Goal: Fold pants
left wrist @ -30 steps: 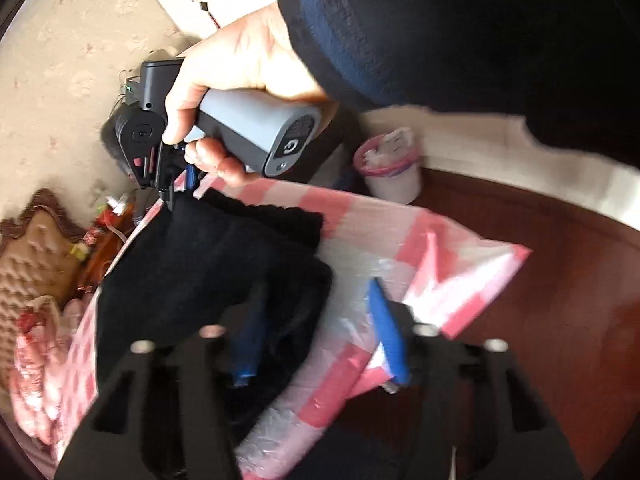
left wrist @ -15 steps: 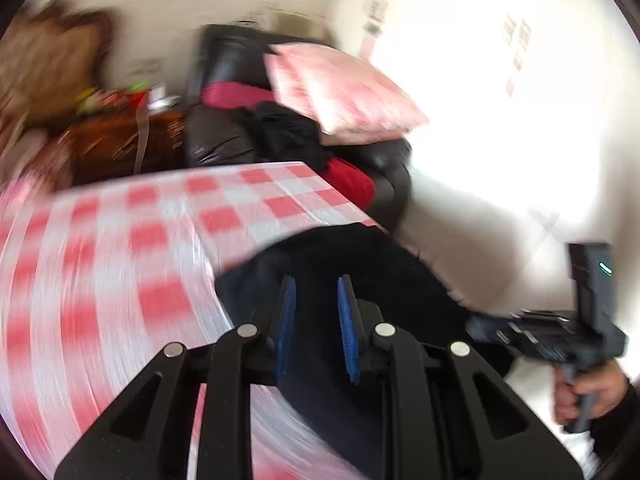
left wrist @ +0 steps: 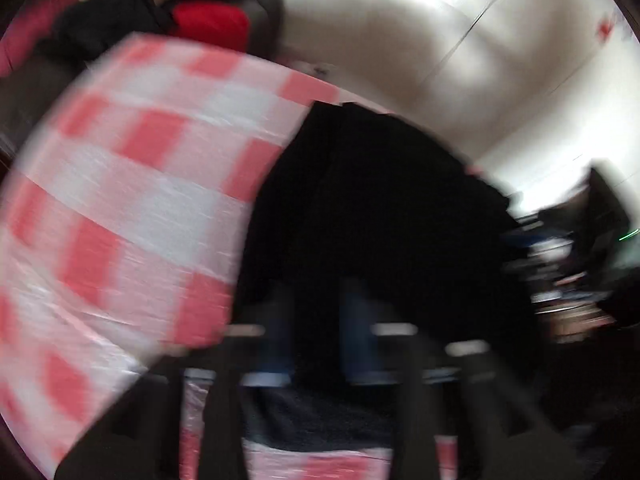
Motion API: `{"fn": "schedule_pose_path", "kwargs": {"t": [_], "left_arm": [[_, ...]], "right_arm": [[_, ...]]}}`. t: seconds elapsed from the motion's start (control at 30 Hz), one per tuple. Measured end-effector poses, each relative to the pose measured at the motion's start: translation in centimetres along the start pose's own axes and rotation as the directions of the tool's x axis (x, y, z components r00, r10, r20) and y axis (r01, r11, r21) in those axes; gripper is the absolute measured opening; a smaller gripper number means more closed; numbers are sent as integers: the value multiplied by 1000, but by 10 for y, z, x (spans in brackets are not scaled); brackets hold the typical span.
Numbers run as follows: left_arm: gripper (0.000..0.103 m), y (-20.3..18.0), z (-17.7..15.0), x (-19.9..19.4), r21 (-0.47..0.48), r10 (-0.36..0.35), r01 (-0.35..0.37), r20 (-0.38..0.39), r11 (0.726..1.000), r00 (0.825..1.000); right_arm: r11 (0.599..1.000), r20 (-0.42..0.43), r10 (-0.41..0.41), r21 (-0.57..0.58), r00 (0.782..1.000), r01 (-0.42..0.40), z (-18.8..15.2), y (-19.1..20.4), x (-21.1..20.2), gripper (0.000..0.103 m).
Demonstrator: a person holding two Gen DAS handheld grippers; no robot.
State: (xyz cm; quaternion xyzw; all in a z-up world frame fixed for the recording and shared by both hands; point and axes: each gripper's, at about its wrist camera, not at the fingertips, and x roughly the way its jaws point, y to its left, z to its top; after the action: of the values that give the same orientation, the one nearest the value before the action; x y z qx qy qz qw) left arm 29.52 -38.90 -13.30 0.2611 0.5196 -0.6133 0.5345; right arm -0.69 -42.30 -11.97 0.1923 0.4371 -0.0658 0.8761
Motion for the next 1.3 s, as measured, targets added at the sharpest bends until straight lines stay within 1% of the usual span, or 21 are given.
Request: {"fn": "schedule_pose_path", "kwargs": {"t": [0.13,0.2,0.3,0.33,0.37,0.43,0.47,0.57,0.7,0.77,0.8,0.83,0.87,0.97,1.0,1.03,1.07,1.1,1.2,1.27,1.3], "left_arm": [[0,50,2,-25,-176,-34,58,135,983,990],[0,66,-1,-27,-232,113,-77,146,970,983],[0,76,-12,-40,-302,168,-96,224,948,960],[2,71,-18,-50,-305,148,-58,279,951,949],[7,66,-20,-56,-286,127,-34,313,958,941],[37,47,-30,-63,-222,60,17,338,975,939],[37,39,-34,-64,-192,47,20,336,981,941],[35,23,-41,-54,-106,72,-48,232,993,970],[31,25,-54,-41,-68,32,-22,144,997,989],[3,38,-55,-33,-90,70,-60,117,994,991],[0,42,-54,-31,-125,104,-90,114,988,988],[0,59,-55,-39,-204,246,-216,137,955,960],[0,74,-58,-51,-279,298,-245,167,928,940],[0,80,-75,-83,-332,252,-156,271,930,929],[15,70,-77,-85,-297,232,-147,277,943,932],[50,56,-79,-83,-242,197,-134,262,961,945],[57,44,-81,-79,-198,192,-144,246,970,950],[55,32,-83,-69,-147,194,-164,214,975,958],[4,29,-84,-36,-141,200,-182,124,973,972],[0,55,-86,-28,-246,271,-243,86,938,959],[0,61,-88,-27,-265,382,-354,59,897,922]], "right_arm": [[1000,-11,17,8,1000,-17,-1,-4,2,29],[1000,-20,5,11,1000,-5,-1,-5,3,29],[1000,-23,0,8,1000,1,-1,-1,2,29],[1000,-25,3,12,1000,-3,-1,-2,2,29],[1000,-27,9,20,1000,-9,-1,-2,2,29],[999,-32,20,31,999,-19,0,-4,2,29],[999,-34,24,30,999,-23,1,-5,2,29],[999,-38,28,27,999,-27,1,-5,3,29],[1000,-40,20,19,999,-20,1,-4,3,29],[1000,-35,16,17,999,-15,0,-3,3,29],[1000,-34,13,14,999,-13,0,-2,3,29],[1000,-36,6,11,999,-6,0,-1,4,29],[1000,-38,-1,9,999,1,0,-1,4,29],[1000,-34,-1,9,999,1,-1,0,4,29],[1000,-34,2,11,999,-2,-1,-1,4,29],[1000,-35,6,16,999,-5,-1,-1,4,29],[1000,-36,7,18,999,-6,-1,-2,4,29],[1000,-38,7,16,999,-6,0,-2,4,29],[1000,-44,6,11,999,-6,0,-2,4,29],[1000,-43,6,10,999,-6,1,-1,4,29],[1000,-44,0,10,999,1,0,-1,4,29]]}}
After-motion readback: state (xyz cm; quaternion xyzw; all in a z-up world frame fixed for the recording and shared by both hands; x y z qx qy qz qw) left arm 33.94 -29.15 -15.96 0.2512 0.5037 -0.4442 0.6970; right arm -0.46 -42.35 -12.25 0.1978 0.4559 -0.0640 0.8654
